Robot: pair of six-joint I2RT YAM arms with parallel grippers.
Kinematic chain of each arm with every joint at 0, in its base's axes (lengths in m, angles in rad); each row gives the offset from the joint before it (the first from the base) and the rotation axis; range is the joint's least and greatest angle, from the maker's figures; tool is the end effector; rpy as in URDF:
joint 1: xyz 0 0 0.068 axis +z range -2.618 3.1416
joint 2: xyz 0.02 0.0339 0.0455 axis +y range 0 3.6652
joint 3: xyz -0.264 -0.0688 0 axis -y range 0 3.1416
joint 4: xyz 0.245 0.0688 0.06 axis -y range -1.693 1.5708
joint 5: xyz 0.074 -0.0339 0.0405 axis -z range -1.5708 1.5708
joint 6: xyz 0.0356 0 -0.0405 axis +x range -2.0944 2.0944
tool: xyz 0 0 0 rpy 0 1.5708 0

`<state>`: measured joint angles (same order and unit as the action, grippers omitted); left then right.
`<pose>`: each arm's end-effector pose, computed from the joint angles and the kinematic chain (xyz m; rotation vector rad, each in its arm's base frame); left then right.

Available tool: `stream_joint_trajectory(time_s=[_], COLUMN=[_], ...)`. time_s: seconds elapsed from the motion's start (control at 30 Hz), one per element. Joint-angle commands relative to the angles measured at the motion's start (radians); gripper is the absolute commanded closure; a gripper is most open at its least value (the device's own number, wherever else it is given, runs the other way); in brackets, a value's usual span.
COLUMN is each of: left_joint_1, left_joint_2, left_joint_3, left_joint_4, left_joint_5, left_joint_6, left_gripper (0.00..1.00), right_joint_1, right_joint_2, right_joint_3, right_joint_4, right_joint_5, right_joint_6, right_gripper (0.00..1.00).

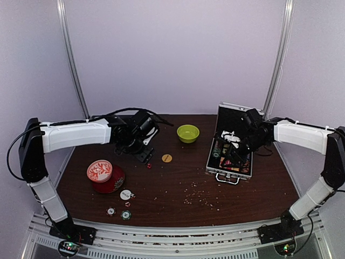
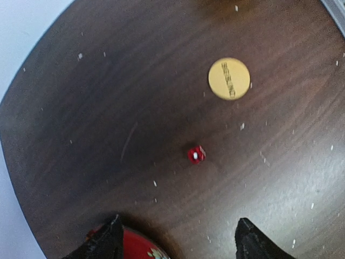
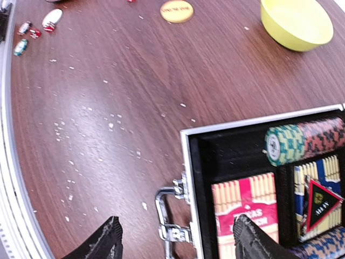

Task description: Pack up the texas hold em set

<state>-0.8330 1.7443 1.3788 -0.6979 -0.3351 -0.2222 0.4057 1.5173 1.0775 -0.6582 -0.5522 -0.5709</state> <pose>0.2563 -0.2645 0.2479 0.6574 2.4557 0.0396 0.2688 0.1358 0.2342 -1.3507 2.1715 0.6697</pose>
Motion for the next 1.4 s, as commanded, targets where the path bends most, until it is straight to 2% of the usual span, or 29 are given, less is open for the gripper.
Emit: stream_joint_trajectory(time_s=[0.0,0.23,0.33,0.43,0.57,0.73,0.9,1.0,1.1,1.37], left_joint_1=[-0.009,-0.012,-0.011,-0.009,0.000,0.023,0.039,0.040,0.043,0.058], left_joint_2=[-0.092,-0.153,-0.133,-0.060,0.107,0.307,0.458,0.516,0.564,0.628], left_joint_3=[-0.099,-0.222,-0.203,-0.119,0.095,0.348,0.529,0.592,0.633,0.650], left_joint_4=[-0.129,-0.208,-0.185,-0.142,-0.119,-0.099,-0.094,-0.093,-0.099,-0.078], left_joint_5=[0.057,0.105,0.091,0.083,0.080,0.111,0.162,0.177,0.180,0.197], left_joint_6=[-0.131,-0.217,-0.209,-0.167,-0.066,0.005,0.037,0.049,0.062,0.082], left_gripper=[0.29,0.32,0.32,0.32,0.32,0.26,0.22,0.20,0.22,0.24], right_joint_1=[0.002,0.002,0.004,0.005,0.007,0.013,0.017,0.019,0.020,0.023], right_joint_2=[-0.040,-0.035,-0.022,-0.019,-0.015,-0.014,-0.016,-0.014,-0.007,0.014], right_joint_3=[-0.052,-0.080,-0.073,-0.076,-0.078,-0.082,-0.086,-0.087,-0.084,-0.081], right_joint_4=[0.106,0.125,0.118,0.115,0.126,0.132,0.132,0.133,0.131,0.127], right_joint_5=[-0.095,-0.118,-0.118,-0.115,-0.087,-0.080,-0.068,-0.065,-0.055,-0.040], right_joint_6=[0.020,-0.005,-0.015,-0.016,-0.002,0.006,0.005,0.005,0.004,-0.003], right_gripper=[0.29,0.30,0.31,0.31,0.32,0.32,0.32,0.32,0.32,0.32])
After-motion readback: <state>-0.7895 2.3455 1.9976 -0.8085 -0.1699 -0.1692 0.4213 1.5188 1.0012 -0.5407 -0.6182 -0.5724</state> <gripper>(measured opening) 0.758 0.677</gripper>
